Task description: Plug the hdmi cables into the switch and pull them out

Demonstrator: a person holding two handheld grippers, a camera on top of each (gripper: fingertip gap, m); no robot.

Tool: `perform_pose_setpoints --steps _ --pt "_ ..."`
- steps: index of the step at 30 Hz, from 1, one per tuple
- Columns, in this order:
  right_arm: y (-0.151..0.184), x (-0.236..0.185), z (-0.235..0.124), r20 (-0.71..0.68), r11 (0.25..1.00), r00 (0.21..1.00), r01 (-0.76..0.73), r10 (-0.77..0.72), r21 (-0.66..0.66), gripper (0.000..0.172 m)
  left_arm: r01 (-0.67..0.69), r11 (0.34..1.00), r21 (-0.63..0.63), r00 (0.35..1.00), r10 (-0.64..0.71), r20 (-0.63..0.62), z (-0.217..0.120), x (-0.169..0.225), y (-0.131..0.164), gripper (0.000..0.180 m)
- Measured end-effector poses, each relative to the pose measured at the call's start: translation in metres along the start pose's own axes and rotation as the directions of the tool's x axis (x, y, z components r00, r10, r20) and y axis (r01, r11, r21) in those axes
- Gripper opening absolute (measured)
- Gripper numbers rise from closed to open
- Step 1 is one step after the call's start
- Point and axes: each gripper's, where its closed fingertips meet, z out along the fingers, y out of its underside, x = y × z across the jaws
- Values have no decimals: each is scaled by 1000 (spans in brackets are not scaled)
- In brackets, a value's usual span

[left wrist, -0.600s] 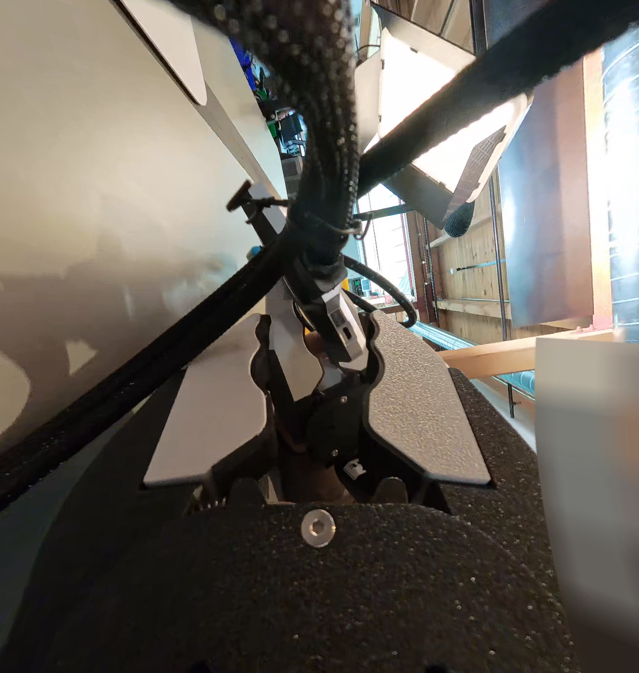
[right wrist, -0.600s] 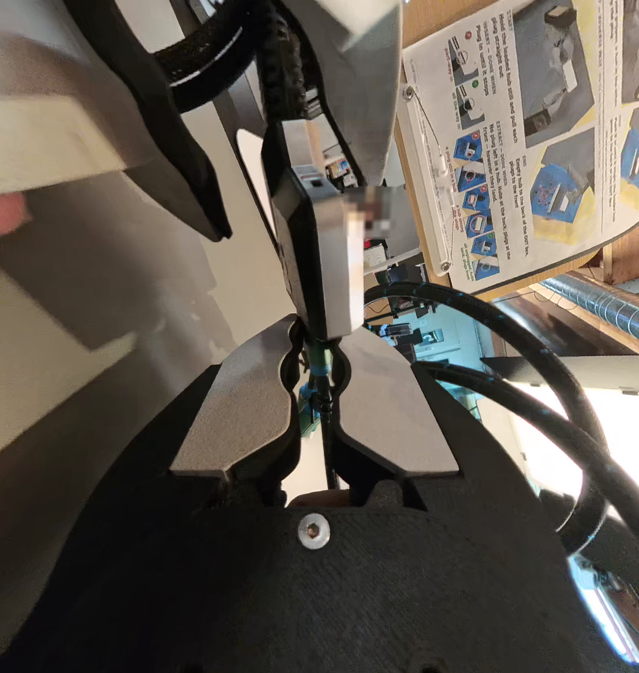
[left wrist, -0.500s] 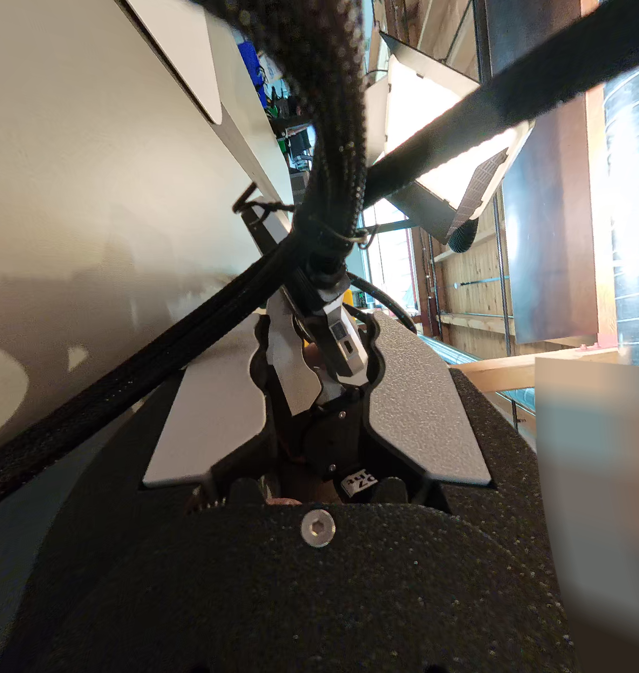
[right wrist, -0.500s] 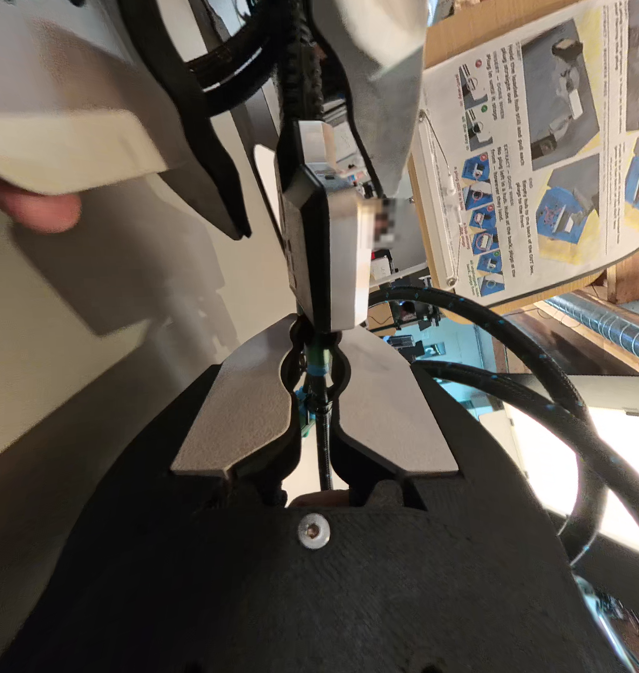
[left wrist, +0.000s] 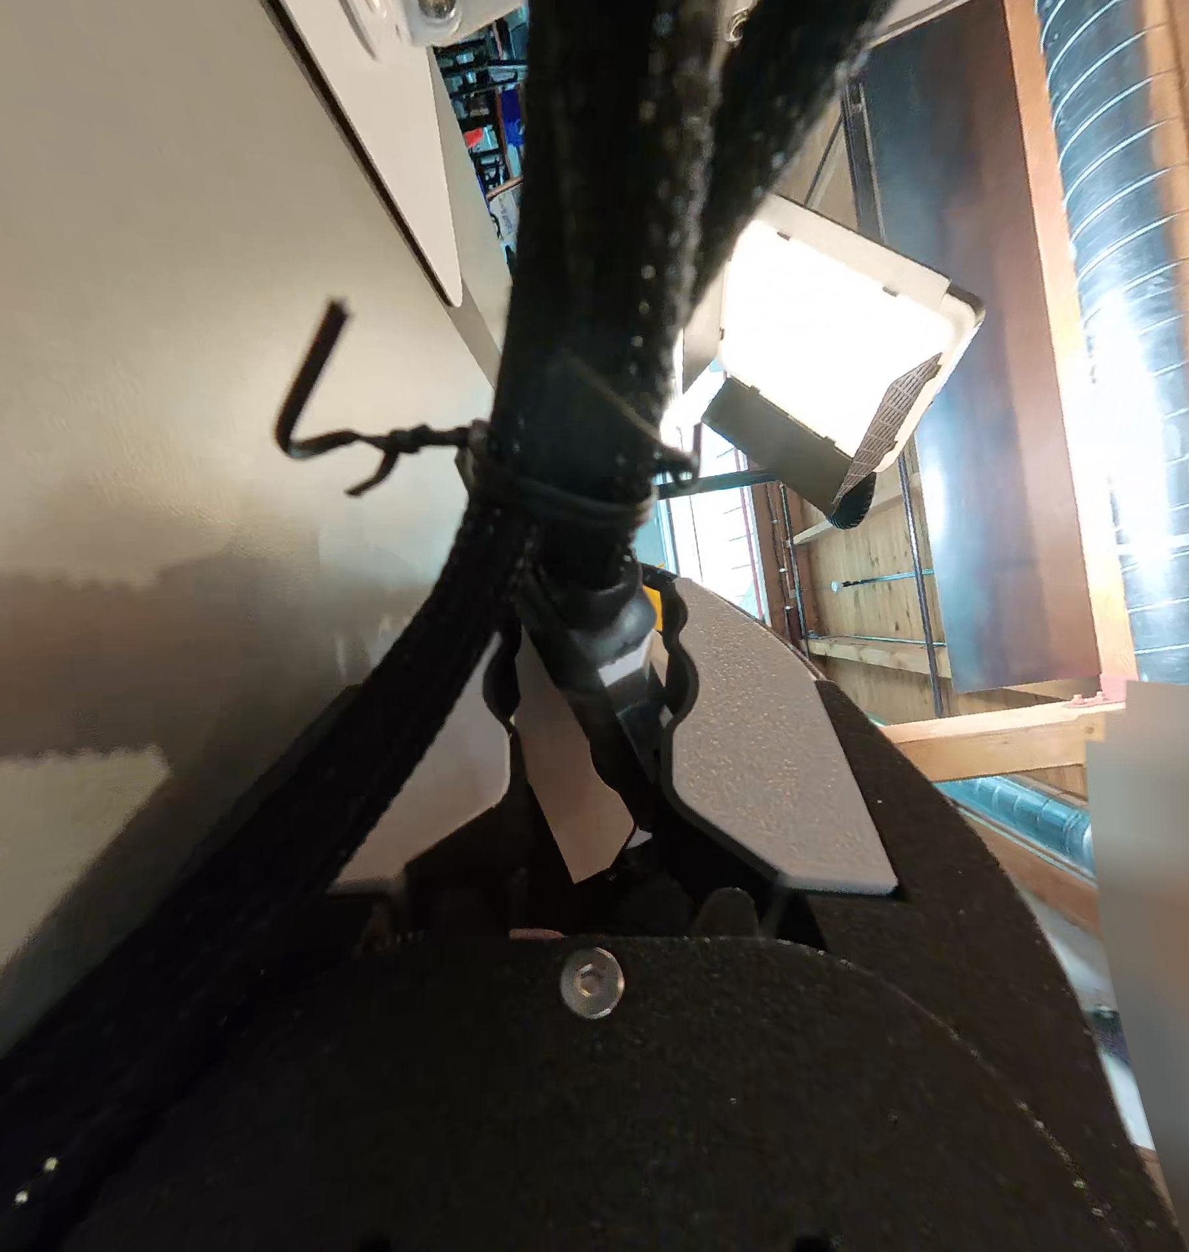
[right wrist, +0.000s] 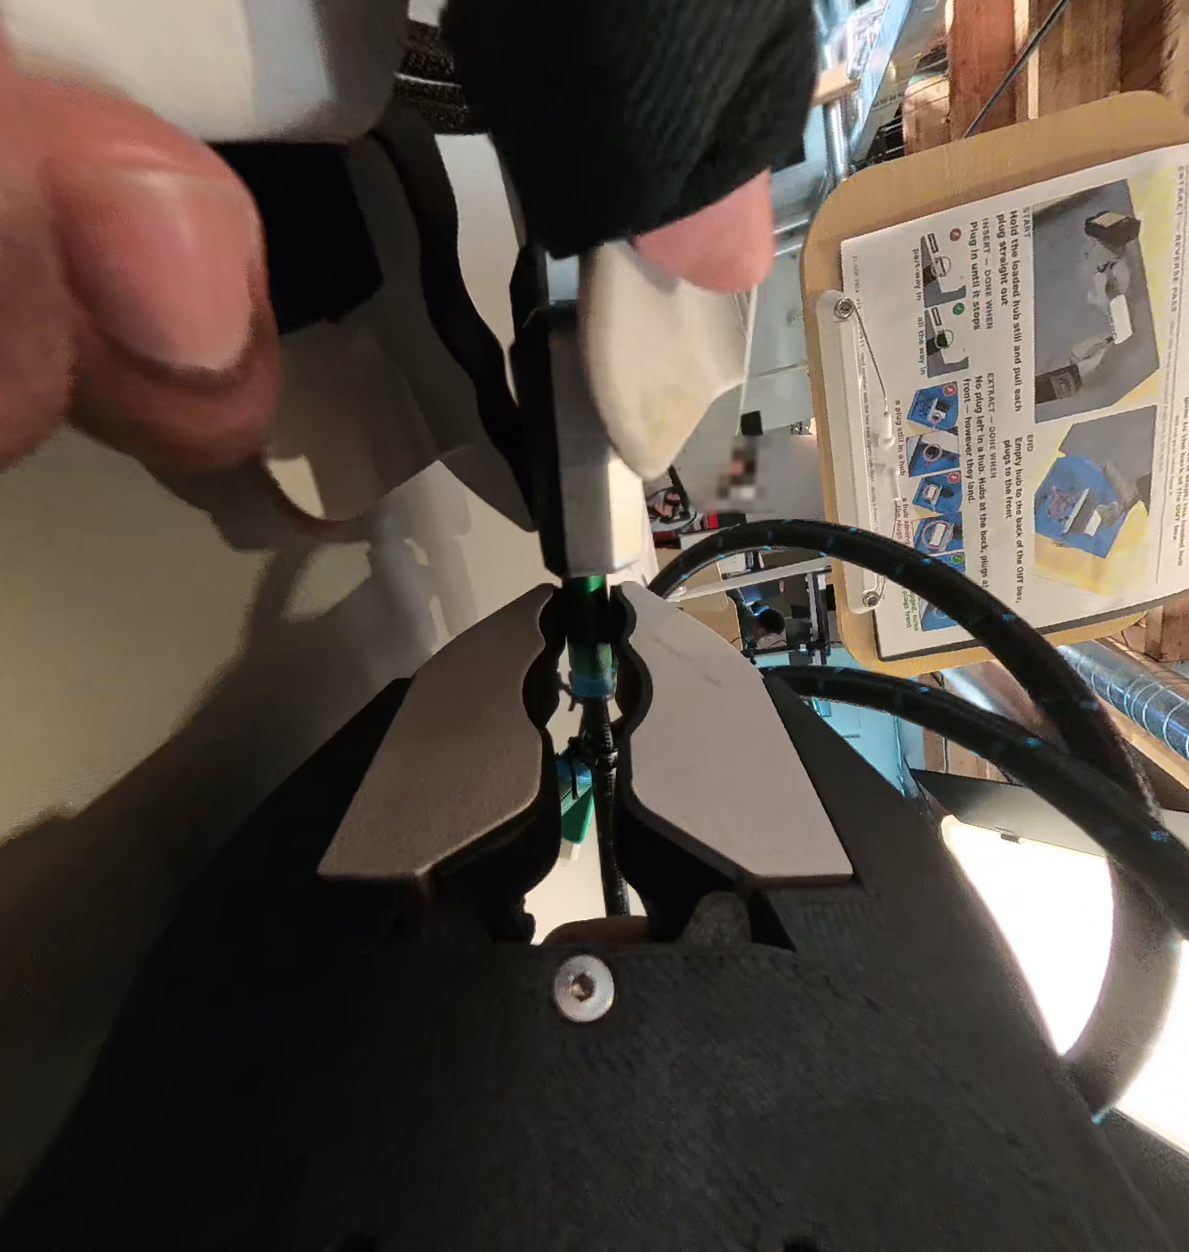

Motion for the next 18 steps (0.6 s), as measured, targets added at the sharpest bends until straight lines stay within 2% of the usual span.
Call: perform_pose_setpoints --steps 6,17,18 --pt "-3 8 -4 -39 999 999 37 -36 25 13 -37 999 38 999 38 -29 -1 4 -4 25" --pt "-8 15 -9 -84 997 994 73 -70 33 14 4 992 126 998 4 -60 -10 10 -8 22" --pt "6 28 -10 -138 999 989 39 -43 -34 12 -9 979 205 999 17 -38 -18 8 -21 21"
